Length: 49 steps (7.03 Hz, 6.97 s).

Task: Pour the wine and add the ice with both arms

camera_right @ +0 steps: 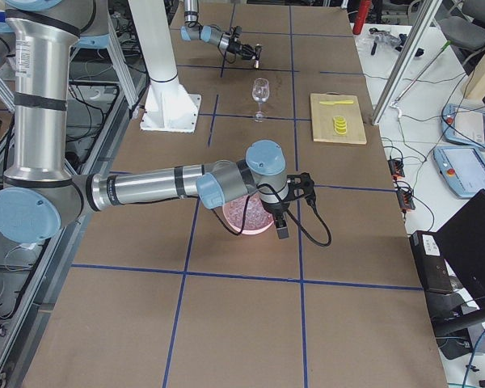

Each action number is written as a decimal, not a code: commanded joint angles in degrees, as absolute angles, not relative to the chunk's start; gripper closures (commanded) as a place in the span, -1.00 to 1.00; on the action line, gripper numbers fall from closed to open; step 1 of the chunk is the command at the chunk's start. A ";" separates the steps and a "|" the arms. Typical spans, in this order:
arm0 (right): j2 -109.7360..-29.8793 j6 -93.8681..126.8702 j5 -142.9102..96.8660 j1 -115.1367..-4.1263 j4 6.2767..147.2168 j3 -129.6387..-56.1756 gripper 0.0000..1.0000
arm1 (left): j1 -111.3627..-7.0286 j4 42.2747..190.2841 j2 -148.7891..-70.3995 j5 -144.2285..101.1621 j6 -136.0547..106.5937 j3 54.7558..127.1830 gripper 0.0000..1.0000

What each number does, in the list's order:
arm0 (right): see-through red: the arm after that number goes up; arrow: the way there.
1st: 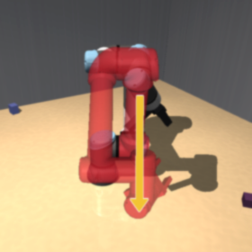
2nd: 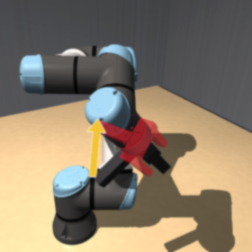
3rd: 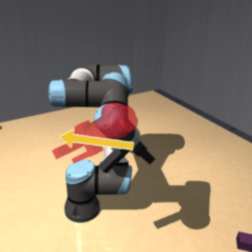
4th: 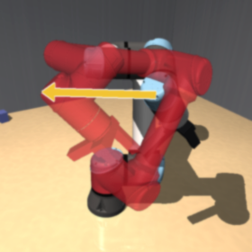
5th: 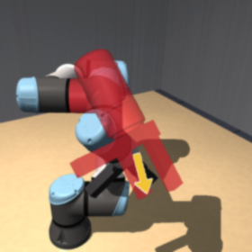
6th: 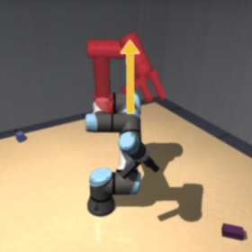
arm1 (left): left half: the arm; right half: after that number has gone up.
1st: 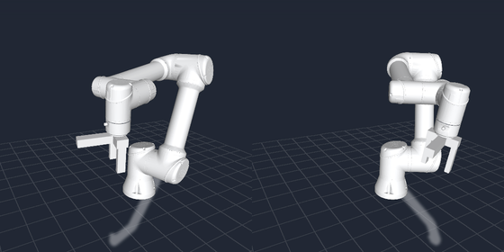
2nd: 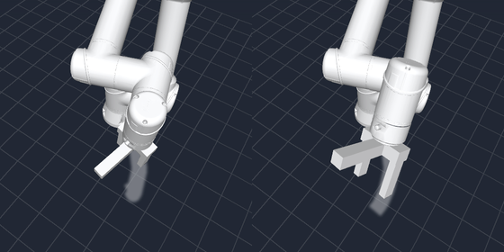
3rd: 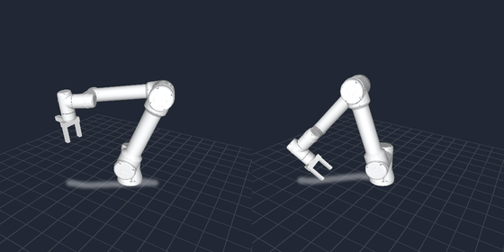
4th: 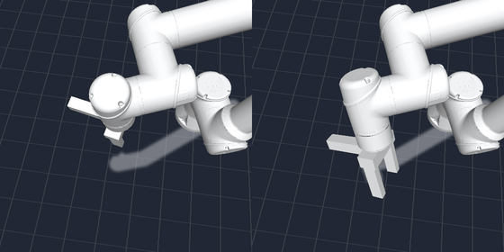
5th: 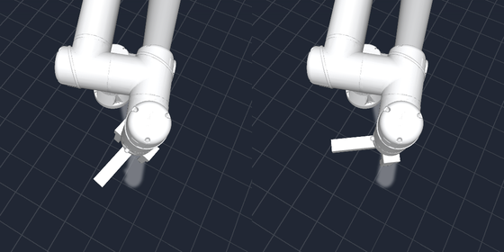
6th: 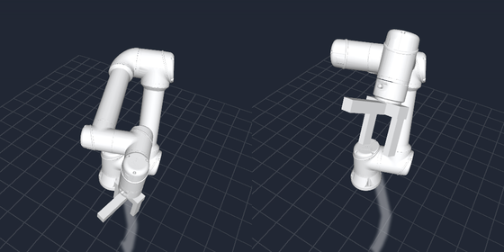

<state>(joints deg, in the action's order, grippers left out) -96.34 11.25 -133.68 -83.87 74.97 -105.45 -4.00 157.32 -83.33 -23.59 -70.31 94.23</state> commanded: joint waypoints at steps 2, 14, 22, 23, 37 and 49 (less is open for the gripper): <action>-96.33 11.25 -133.68 -83.85 74.97 -105.29 -1.00 | -4.04 168.77 -83.67 -23.55 -54.48 97.03 1.00; -96.42 11.43 -133.59 -83.85 74.97 -105.21 -1.00 | -3.87 160.97 -108.87 -28.92 -24.96 98.17 1.00; -96.86 11.43 -133.68 -83.94 74.97 -105.21 -1.00 | -9.67 144.76 -115.66 -29.53 -24.79 98.26 1.00; -96.86 11.43 -133.68 -83.85 74.97 -105.21 -1.00 | -9.41 144.06 -115.93 -29.53 -23.65 98.09 1.00; -97.65 11.51 -133.86 -83.85 75.06 -105.12 -1.00 | -8.09 142.47 -119.00 -21.10 24.24 97.73 1.00; -99.23 11.51 -134.21 -83.93 75.06 -105.03 -1.00 | -7.65 147.88 -122.43 -19.07 52.74 97.12 1.00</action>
<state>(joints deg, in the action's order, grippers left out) -99.06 11.58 -134.21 -83.87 75.06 -105.03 -7.66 144.52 -121.99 -19.12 53.19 97.23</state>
